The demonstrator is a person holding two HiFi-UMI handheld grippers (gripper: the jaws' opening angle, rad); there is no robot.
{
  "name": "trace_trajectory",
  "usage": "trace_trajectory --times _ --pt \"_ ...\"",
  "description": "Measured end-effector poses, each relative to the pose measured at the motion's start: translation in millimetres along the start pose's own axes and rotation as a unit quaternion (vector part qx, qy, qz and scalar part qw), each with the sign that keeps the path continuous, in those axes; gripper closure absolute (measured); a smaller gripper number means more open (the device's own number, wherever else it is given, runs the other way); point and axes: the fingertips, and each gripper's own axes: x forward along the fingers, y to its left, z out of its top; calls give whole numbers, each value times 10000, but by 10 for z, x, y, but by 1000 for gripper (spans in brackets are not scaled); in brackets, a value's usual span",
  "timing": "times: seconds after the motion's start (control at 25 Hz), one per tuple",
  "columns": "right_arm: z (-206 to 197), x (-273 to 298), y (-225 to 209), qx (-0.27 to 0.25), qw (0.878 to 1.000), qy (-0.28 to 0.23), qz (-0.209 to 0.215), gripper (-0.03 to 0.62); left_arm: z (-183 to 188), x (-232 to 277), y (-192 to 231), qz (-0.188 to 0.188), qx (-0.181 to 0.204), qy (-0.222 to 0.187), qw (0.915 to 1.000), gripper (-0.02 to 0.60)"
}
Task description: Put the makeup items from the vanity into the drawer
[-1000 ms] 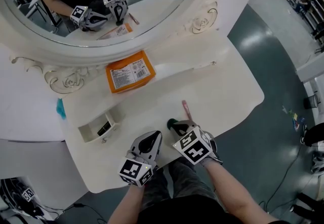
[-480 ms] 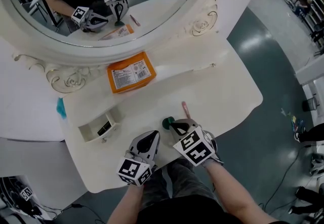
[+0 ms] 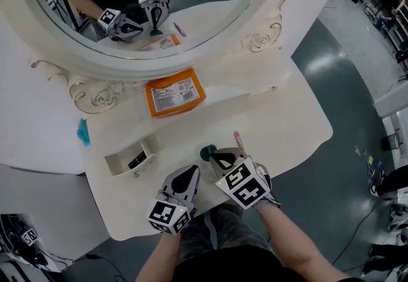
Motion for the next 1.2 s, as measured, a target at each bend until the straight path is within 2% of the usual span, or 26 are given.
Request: trace_trajectory --times 0.52,1.2 --pt "460 187 381 -479 9974 -171 502 574 108 -393 319 663 -100 -312 9973 566" --pt "1042 415 1011 -1197 9857 -365 1131 574 230 -977 689 1437 -219 -733 9867 566"
